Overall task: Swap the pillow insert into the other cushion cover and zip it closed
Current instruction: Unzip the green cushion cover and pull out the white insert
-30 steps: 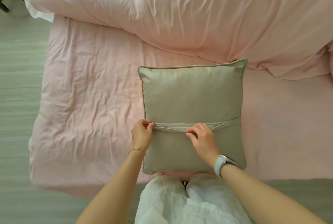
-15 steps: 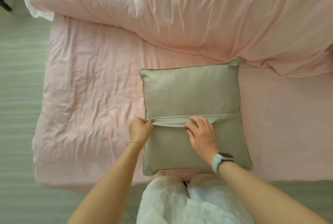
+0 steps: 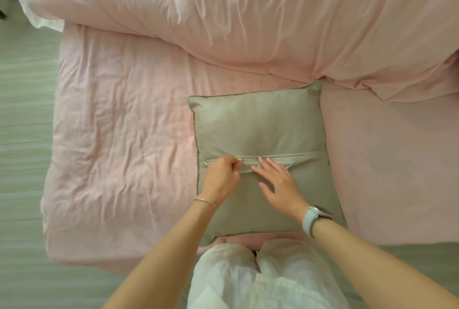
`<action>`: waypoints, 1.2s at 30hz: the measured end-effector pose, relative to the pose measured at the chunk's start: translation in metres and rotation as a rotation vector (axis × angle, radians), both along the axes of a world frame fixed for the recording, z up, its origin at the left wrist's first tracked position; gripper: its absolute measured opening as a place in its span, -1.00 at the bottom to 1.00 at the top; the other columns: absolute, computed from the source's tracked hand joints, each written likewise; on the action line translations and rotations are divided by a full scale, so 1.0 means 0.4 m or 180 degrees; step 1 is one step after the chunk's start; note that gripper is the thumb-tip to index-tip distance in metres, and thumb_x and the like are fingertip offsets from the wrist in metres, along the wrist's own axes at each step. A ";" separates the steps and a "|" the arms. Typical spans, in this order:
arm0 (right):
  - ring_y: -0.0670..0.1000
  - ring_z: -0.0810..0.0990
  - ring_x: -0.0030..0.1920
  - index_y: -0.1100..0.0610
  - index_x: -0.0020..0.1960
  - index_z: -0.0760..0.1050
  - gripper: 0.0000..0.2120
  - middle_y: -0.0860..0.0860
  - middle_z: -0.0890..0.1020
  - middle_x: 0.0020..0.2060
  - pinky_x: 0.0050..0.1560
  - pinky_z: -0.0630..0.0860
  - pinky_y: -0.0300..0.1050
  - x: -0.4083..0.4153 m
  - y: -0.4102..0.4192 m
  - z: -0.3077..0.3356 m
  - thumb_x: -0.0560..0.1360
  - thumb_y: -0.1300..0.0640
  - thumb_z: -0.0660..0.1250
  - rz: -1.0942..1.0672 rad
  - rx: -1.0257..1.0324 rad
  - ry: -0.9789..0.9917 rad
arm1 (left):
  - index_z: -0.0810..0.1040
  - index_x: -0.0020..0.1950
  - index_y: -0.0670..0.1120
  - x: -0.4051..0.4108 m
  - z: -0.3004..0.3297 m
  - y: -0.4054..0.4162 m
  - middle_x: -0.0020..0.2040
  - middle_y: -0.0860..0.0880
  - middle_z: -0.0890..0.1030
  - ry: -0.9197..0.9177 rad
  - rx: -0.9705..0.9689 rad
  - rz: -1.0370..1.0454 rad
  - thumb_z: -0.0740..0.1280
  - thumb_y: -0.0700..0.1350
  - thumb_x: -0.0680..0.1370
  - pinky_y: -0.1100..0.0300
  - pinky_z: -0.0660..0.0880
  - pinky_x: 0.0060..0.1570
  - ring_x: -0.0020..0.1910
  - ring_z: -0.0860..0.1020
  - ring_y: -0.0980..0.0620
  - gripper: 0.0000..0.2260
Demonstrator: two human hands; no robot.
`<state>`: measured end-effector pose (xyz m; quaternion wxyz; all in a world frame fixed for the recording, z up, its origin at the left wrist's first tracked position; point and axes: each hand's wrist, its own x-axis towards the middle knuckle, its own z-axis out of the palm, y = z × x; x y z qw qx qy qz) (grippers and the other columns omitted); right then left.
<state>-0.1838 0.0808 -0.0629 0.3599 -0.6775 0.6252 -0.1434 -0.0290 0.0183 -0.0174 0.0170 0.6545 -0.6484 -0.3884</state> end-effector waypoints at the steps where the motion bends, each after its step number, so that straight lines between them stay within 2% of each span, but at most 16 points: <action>1: 0.06 0.28 0.41 0.15 0.34 0.42 -0.60 0.02 0.38 0.37 0.45 0.09 0.01 -0.006 -0.005 0.005 0.50 0.19 0.21 -0.0399 -0.0013 -0.0251 | 0.50 -0.25 -0.19 -0.019 -0.007 0.003 -0.19 -0.20 0.58 0.0048 -0.0046 -0.0046 0.23 -0.20 0.53 0.06 0.30 -0.20 -0.14 0.50 -0.20 -0.83; 2: 0.10 0.39 0.34 0.17 0.28 0.48 -0.63 0.05 0.49 0.29 0.39 0.23 0.03 -0.010 -0.009 0.007 0.48 0.23 0.26 -0.0648 -0.0031 -0.0343 | 0.51 -0.22 -0.20 -0.029 -0.016 0.006 -0.17 -0.18 0.57 0.0073 -0.0104 -0.0057 0.23 -0.20 0.53 0.07 0.30 -0.19 -0.13 0.50 -0.19 -0.84; 4: 0.14 0.52 0.18 0.16 0.20 0.54 -0.67 0.06 0.59 0.14 0.21 0.37 0.00 0.003 -0.021 0.007 0.43 0.21 0.30 -0.0760 -0.0166 -0.0129 | 0.57 -0.14 -0.20 -0.023 -0.033 0.011 -0.14 -0.15 0.54 0.0080 -0.0293 0.0063 0.26 -0.20 0.52 0.08 0.35 -0.15 -0.10 0.49 -0.14 -0.87; 7: 0.15 0.57 -0.11 0.10 0.10 0.59 -0.65 0.05 0.61 -0.12 -0.11 0.49 0.02 0.041 -0.058 0.019 0.33 0.12 0.33 -0.0715 -0.0397 0.0398 | 0.65 -0.11 -0.16 0.015 -0.056 0.027 -0.15 -0.11 0.52 0.0194 -0.0768 0.0314 0.35 -0.18 0.48 0.05 0.43 -0.09 -0.11 0.49 -0.11 -0.90; 9: 0.14 0.56 -0.22 0.07 0.07 0.60 -0.64 0.03 0.57 -0.23 -0.25 0.48 0.00 0.064 -0.082 0.020 0.28 0.11 0.38 -0.0571 -0.0486 0.0669 | 0.67 -0.09 -0.12 0.037 -0.064 0.038 -0.11 -0.09 0.55 0.0321 -0.0861 0.0397 0.33 -0.12 0.45 0.06 0.45 -0.04 -0.08 0.50 -0.10 -0.85; 12: 0.16 0.54 -0.27 0.06 0.03 0.61 -0.63 0.06 0.52 -0.30 -0.32 0.45 -0.01 0.086 -0.112 0.011 0.23 0.22 0.49 -0.0298 -0.0516 0.0617 | 0.66 -0.05 -0.13 0.054 -0.061 0.047 -0.04 -0.08 0.58 0.0593 -0.0734 0.0592 0.24 -0.13 0.44 0.09 0.44 0.04 0.00 0.50 -0.08 -0.77; 15: 0.15 0.53 -0.32 0.08 -0.05 0.62 -0.68 0.06 0.50 -0.32 -0.39 0.44 -0.05 0.089 -0.127 0.001 0.21 0.27 0.49 0.0090 -0.0734 0.0571 | 0.61 0.04 -0.15 0.081 -0.068 0.058 0.01 -0.07 0.60 0.0438 -0.0732 0.0906 0.18 -0.15 0.45 0.17 0.36 0.11 0.07 0.49 -0.08 -0.72; 18: 0.12 0.52 -0.34 0.08 -0.08 0.60 -0.79 0.04 0.50 -0.31 -0.40 0.43 -0.11 0.077 -0.126 -0.007 0.32 0.03 0.40 0.0346 -0.1094 0.0814 | 0.57 0.15 -0.15 0.102 -0.090 0.081 0.13 -0.06 0.56 0.0391 -0.0688 0.0856 0.20 -0.21 0.48 0.34 0.23 0.17 0.16 0.45 -0.08 -0.71; 20: 0.09 0.51 -0.32 0.05 -0.10 0.56 -0.63 0.00 0.52 -0.30 -0.36 0.39 -0.12 0.090 -0.119 -0.001 0.37 -0.21 0.19 0.0217 -0.0910 0.1220 | 0.54 0.20 -0.16 0.099 -0.099 0.093 0.19 -0.06 0.53 0.0430 -0.0664 0.0736 0.19 -0.20 0.48 0.36 0.19 0.22 0.22 0.42 -0.06 -0.68; 22: 0.09 0.51 -0.26 0.07 -0.13 0.50 -0.59 -0.01 0.54 -0.28 -0.28 0.36 -0.08 0.125 -0.115 0.006 0.38 -0.28 0.19 -0.0077 -0.0571 0.1468 | 0.53 0.21 -0.16 0.094 -0.104 0.098 0.20 -0.06 0.51 0.0440 -0.0670 0.0778 0.17 -0.17 0.46 0.36 0.17 0.24 0.24 0.40 -0.04 -0.65; 24: 0.12 0.50 -0.13 0.11 -0.09 0.46 -0.64 0.02 0.56 -0.20 -0.17 0.30 -0.03 0.153 -0.122 0.009 0.39 -0.19 0.33 -0.0336 -0.0165 0.1354 | 0.54 0.19 -0.16 0.093 -0.106 0.098 0.19 -0.06 0.52 0.0490 -0.0691 0.0875 0.15 -0.17 0.45 0.38 0.16 0.23 0.23 0.40 -0.05 -0.64; 26: 0.12 0.46 0.00 0.12 -0.02 0.45 -0.69 0.03 0.56 -0.10 -0.07 0.25 -0.01 0.150 -0.131 0.004 0.43 -0.10 0.35 -0.0543 0.0035 0.1079 | 0.55 0.16 -0.15 0.094 -0.111 0.092 0.17 -0.06 0.53 0.0548 -0.0709 0.0952 0.14 -0.16 0.45 0.37 0.17 0.22 0.22 0.40 -0.05 -0.65; 28: 0.12 0.46 0.04 0.14 0.00 0.48 -0.79 0.03 0.58 -0.08 -0.03 0.24 -0.03 0.122 -0.126 -0.002 0.47 0.02 0.33 -0.0599 -0.0015 0.0658 | 0.56 0.15 -0.13 0.094 -0.118 0.090 0.15 -0.04 0.54 0.0539 -0.0776 0.0918 0.11 -0.08 0.47 0.31 0.22 0.21 0.20 0.41 -0.05 -0.64; 30: 0.15 0.50 0.01 0.18 -0.04 0.53 -0.90 0.06 0.62 -0.11 -0.05 0.24 -0.05 0.097 -0.113 -0.006 0.49 0.16 0.32 -0.0600 -0.0143 0.0354 | 0.57 0.12 -0.10 0.092 -0.125 0.093 0.13 -0.03 0.55 0.0405 -0.0944 0.0837 0.10 0.02 0.46 0.13 0.33 0.18 0.17 0.42 -0.05 -0.61; 32: 0.18 0.52 -0.06 0.19 -0.13 0.55 -0.91 0.08 0.63 -0.18 -0.11 0.24 -0.05 0.081 -0.107 -0.004 0.47 0.19 0.29 -0.0640 -0.0246 0.0284 | 0.56 0.10 -0.09 0.083 -0.130 0.096 0.13 -0.06 0.54 0.0172 -0.1258 0.0742 0.14 0.04 0.46 0.00 0.39 0.12 0.15 0.41 -0.05 -0.65; 36: 0.12 0.54 -0.27 0.10 -0.29 0.53 -0.96 0.01 0.58 -0.37 -0.24 0.08 -0.07 0.035 -0.116 0.014 0.32 0.19 0.31 -0.0510 -0.0711 0.1056 | 0.47 0.28 0.01 0.027 -0.142 0.086 0.33 -0.10 0.46 -0.0297 -0.1480 0.0097 0.15 0.10 0.50 -0.06 0.26 0.27 0.35 0.33 -0.13 -0.60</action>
